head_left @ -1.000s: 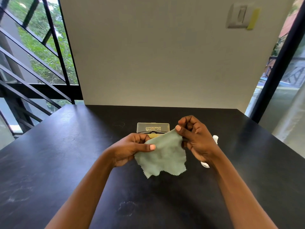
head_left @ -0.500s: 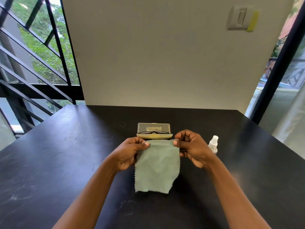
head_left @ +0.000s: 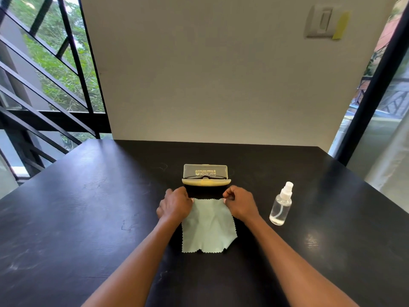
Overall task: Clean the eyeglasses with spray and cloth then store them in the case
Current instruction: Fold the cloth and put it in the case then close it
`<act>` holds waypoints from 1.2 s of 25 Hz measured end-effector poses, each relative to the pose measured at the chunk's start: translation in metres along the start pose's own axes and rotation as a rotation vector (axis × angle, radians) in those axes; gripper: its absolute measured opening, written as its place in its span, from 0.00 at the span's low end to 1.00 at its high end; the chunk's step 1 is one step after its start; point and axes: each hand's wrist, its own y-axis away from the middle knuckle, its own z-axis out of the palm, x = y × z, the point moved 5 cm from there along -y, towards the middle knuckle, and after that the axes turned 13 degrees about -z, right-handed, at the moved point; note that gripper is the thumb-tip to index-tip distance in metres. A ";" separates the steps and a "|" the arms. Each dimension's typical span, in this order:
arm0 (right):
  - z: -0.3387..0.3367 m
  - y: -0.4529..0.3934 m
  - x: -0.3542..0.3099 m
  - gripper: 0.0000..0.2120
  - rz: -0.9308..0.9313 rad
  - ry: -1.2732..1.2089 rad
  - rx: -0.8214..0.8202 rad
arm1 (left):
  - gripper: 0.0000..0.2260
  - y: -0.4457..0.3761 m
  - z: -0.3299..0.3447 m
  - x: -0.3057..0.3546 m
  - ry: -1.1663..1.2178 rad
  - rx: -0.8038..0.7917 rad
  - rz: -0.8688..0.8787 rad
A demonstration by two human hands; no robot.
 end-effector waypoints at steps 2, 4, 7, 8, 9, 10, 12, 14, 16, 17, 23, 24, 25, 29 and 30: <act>-0.005 0.004 -0.003 0.02 -0.008 0.043 0.071 | 0.11 0.004 -0.003 -0.005 -0.018 0.060 -0.012; -0.013 0.013 -0.005 0.05 0.039 0.049 0.139 | 0.12 0.008 -0.011 -0.010 0.025 0.120 0.003; -0.025 0.028 -0.002 0.13 0.227 0.132 -0.054 | 0.09 0.013 -0.015 -0.010 0.040 -0.006 0.178; -0.027 0.034 -0.002 0.15 0.293 0.104 -0.160 | 0.09 0.017 -0.014 -0.008 0.042 -0.138 0.265; -0.030 0.041 -0.003 0.16 0.345 0.037 -0.253 | 0.09 0.025 -0.013 -0.007 0.048 -0.304 0.331; -0.032 0.049 -0.006 0.17 0.383 -0.039 -0.326 | 0.09 0.036 -0.012 -0.007 0.045 -0.469 0.376; -0.034 0.062 -0.012 0.18 0.411 -0.126 -0.423 | 0.10 0.055 -0.012 -0.012 -0.026 -0.666 0.445; -0.030 0.073 -0.017 0.17 0.416 -0.153 -0.476 | 0.10 0.066 -0.009 -0.021 -0.127 -0.721 0.482; -0.023 0.080 -0.020 0.16 0.418 -0.157 -0.485 | 0.11 0.070 -0.006 -0.028 -0.148 -0.724 0.491; -0.020 0.081 -0.021 0.15 0.417 -0.151 -0.476 | 0.10 0.070 -0.006 -0.029 -0.138 -0.710 0.493; -0.014 0.084 -0.022 0.09 0.400 -0.242 -0.338 | 0.08 0.075 -0.007 -0.031 -0.119 -0.625 0.561; -0.014 0.083 -0.023 0.08 0.391 -0.276 -0.297 | 0.07 0.075 -0.007 -0.030 -0.133 -0.607 0.573; -0.014 0.083 -0.023 0.07 0.382 -0.317 -0.250 | 0.06 0.075 -0.007 -0.028 -0.153 -0.586 0.591; -0.015 0.081 -0.020 0.08 0.379 -0.453 -0.068 | 0.05 0.078 -0.007 -0.023 -0.208 -0.500 0.634; -0.016 0.081 -0.019 0.09 0.380 -0.463 -0.038 | 0.06 0.079 -0.007 -0.022 -0.207 -0.476 0.640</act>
